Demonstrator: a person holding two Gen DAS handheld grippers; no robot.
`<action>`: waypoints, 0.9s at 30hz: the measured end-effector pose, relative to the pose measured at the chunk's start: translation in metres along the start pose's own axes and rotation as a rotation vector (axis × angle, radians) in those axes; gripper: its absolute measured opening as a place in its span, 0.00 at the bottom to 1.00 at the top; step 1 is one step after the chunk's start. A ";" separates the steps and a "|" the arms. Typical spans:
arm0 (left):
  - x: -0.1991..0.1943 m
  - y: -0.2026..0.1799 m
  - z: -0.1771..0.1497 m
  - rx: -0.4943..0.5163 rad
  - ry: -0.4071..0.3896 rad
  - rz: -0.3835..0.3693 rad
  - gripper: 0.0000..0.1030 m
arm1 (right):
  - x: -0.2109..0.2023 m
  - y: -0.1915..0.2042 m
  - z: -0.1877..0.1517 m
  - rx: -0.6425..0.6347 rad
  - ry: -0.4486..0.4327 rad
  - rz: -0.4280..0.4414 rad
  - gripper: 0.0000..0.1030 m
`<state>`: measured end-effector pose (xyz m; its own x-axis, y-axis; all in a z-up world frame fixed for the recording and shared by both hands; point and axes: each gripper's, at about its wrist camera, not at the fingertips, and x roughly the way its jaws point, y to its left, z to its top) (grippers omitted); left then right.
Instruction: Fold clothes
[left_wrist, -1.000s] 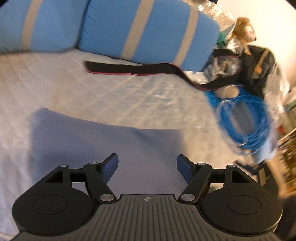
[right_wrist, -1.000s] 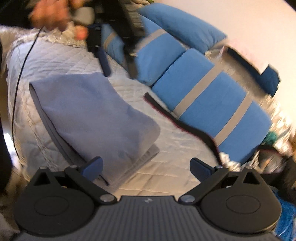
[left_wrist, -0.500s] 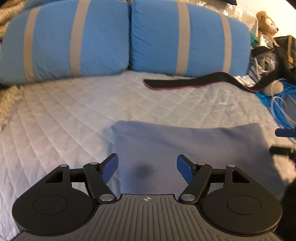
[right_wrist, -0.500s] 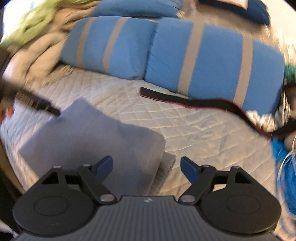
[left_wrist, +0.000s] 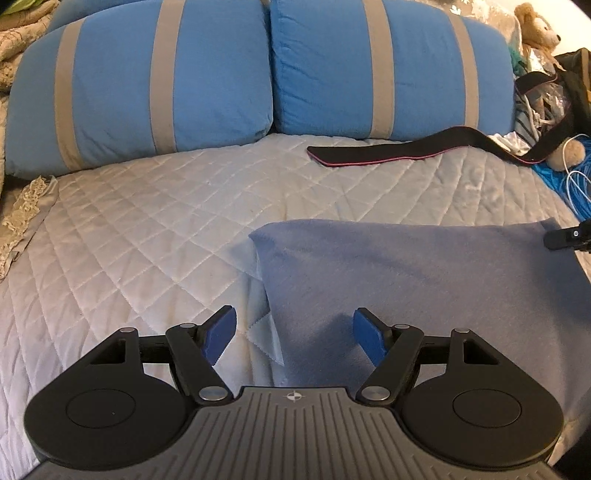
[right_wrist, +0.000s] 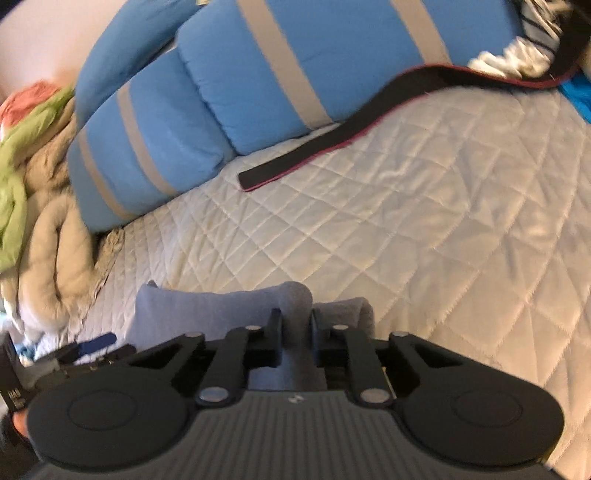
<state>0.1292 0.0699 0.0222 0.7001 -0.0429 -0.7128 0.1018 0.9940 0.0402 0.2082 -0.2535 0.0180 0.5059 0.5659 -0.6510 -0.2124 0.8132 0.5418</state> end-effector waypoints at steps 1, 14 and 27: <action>0.001 0.000 -0.001 0.000 0.005 -0.002 0.67 | 0.003 -0.004 0.001 0.024 0.011 -0.003 0.13; -0.038 0.000 -0.012 0.004 0.031 -0.085 0.67 | -0.020 0.006 -0.009 -0.078 0.052 -0.052 0.64; -0.045 -0.033 -0.053 0.226 0.217 -0.022 0.69 | -0.042 0.007 -0.053 -0.101 0.307 -0.096 0.22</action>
<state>0.0572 0.0446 0.0157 0.5310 -0.0171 -0.8472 0.2865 0.9446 0.1605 0.1410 -0.2647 0.0208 0.2552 0.4878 -0.8348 -0.2654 0.8656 0.4246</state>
